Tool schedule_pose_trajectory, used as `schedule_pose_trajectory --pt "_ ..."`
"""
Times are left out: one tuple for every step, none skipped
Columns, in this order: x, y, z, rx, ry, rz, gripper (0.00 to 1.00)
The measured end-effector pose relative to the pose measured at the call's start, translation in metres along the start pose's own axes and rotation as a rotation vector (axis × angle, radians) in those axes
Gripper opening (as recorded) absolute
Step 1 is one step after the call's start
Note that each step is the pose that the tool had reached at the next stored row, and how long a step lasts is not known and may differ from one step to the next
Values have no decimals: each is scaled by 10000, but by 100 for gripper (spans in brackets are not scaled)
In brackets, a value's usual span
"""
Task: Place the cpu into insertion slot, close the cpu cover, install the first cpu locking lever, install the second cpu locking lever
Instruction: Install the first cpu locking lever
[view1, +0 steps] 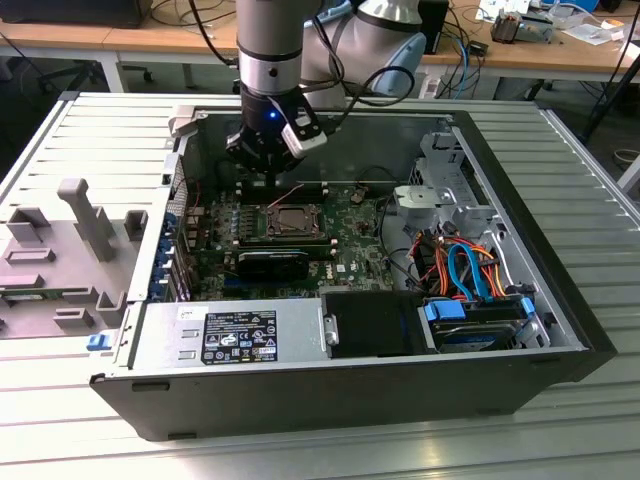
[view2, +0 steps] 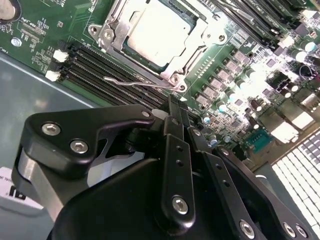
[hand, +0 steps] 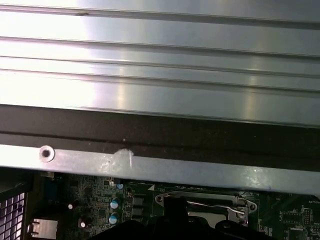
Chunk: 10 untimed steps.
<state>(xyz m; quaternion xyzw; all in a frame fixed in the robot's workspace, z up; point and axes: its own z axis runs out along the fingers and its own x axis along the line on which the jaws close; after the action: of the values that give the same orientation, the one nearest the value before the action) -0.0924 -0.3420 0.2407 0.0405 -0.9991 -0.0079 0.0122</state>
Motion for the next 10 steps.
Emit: schedule_pose_trajectory --pt "-2 -1 14 1 0 -2 11" --pt "-5 -1 40 0 -1 -2 11" --pt "-9 -1 57 0 0 -3 11" --pt "-13 1 69 0 -1 -3 11" --pt "-18 3 78 -1 -1 -3 11" --pt "-25 6 89 1 0 -4 11" --pt "-29 9 98 1 0 -4 11" --pt "-43 18 117 1 0 -9 11" --pt "-50 22 129 0 -1 -11 11" --pt "-54 23 138 0 -1 -14 11"
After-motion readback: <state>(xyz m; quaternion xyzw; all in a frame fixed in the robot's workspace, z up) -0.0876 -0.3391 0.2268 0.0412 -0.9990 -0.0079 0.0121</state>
